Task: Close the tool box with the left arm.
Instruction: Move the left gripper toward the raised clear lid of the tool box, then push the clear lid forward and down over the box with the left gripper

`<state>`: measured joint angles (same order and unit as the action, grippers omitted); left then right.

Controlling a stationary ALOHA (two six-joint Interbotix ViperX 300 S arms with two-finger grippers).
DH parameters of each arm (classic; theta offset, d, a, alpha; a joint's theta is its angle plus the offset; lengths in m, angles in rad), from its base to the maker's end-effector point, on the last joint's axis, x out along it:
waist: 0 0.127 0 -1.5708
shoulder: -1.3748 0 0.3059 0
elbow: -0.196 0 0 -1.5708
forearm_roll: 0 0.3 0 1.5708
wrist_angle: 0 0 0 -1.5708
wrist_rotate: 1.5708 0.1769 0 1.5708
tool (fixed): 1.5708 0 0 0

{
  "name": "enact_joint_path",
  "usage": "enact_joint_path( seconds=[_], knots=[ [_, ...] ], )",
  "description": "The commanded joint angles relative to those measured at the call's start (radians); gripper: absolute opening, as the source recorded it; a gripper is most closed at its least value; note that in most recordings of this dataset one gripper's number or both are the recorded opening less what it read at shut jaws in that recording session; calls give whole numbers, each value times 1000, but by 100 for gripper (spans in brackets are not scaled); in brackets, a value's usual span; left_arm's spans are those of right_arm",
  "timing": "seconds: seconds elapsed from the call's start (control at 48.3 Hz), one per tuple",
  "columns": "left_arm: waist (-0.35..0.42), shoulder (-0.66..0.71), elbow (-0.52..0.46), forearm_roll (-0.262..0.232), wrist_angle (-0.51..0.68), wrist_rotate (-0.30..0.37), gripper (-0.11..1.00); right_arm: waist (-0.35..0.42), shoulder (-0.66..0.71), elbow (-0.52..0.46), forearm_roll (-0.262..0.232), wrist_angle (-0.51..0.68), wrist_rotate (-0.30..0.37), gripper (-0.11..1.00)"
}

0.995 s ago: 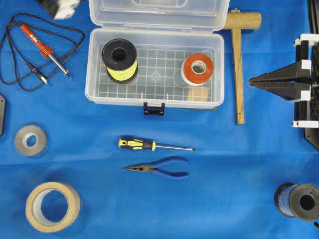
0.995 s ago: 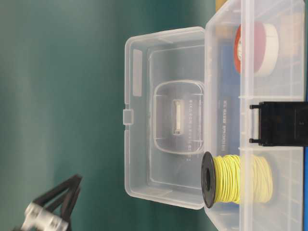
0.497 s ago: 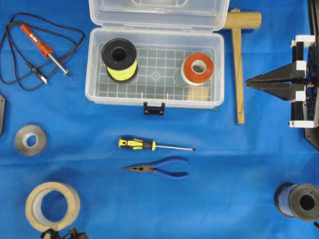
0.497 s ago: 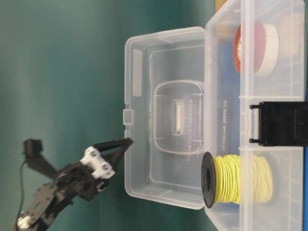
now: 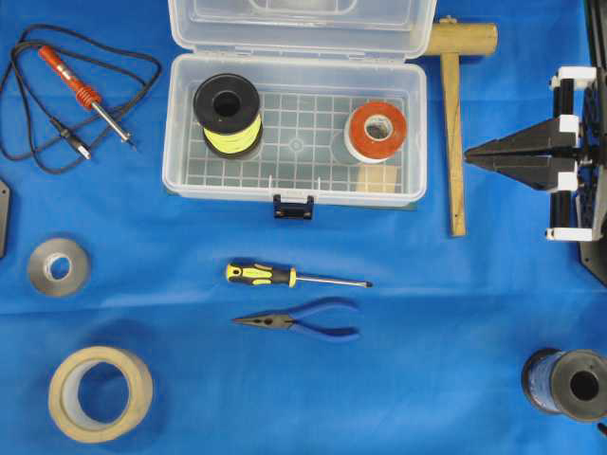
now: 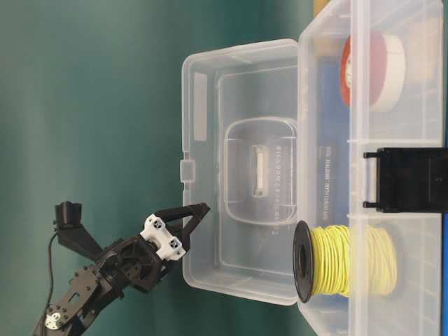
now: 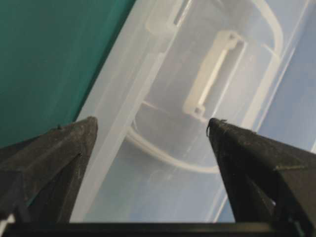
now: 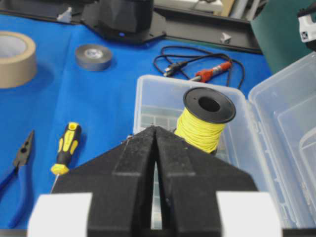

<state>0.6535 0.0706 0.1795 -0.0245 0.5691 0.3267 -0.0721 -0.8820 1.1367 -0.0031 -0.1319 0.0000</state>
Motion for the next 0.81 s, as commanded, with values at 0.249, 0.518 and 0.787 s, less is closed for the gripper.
enact_joint_path(
  seconds=[0.249, 0.518, 0.787],
  knots=[
    [-133, -40, -26, -8, 167, -5, 90, -6, 8, -9, 0, -5, -2, 0],
    [-201, -89, -41, -8, 259, -9, 90, -5, 9, -9, 0, -8, -2, 0],
    [-268, -152, -35, -6, 330, -69, 90, -5, 9, -11, 0, -8, -3, 0]
  ],
)
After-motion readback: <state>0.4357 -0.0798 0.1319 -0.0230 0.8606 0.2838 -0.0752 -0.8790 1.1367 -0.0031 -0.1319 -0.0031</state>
